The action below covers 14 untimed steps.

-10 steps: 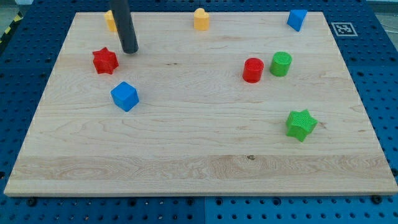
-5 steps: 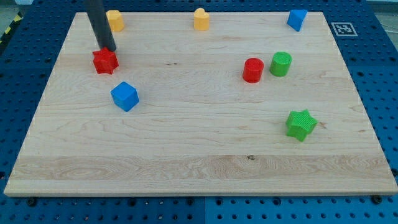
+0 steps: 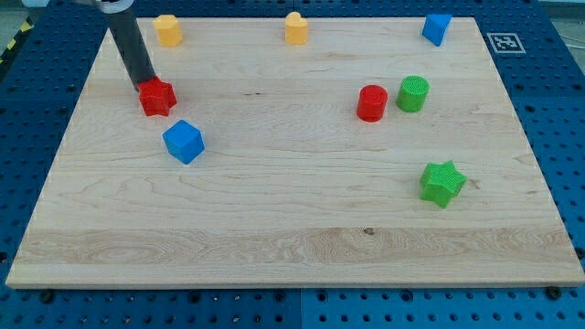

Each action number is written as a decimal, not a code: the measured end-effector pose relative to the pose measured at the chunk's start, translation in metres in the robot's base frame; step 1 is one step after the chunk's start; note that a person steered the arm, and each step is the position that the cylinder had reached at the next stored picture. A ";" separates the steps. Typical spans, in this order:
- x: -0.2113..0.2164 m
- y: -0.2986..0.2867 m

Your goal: Move the red star to the left center of the board

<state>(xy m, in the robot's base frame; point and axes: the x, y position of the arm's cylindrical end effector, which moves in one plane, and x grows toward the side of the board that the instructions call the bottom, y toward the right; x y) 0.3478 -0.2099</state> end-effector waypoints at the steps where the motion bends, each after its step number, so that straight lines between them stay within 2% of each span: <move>1: 0.000 0.000; 4: 0.013 0.000; 5: -0.018 0.004; 6: -0.022 0.014; 9: 0.024 0.024; 11: 0.024 0.030; 14: 0.024 0.075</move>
<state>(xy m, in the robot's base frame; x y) 0.3716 -0.1351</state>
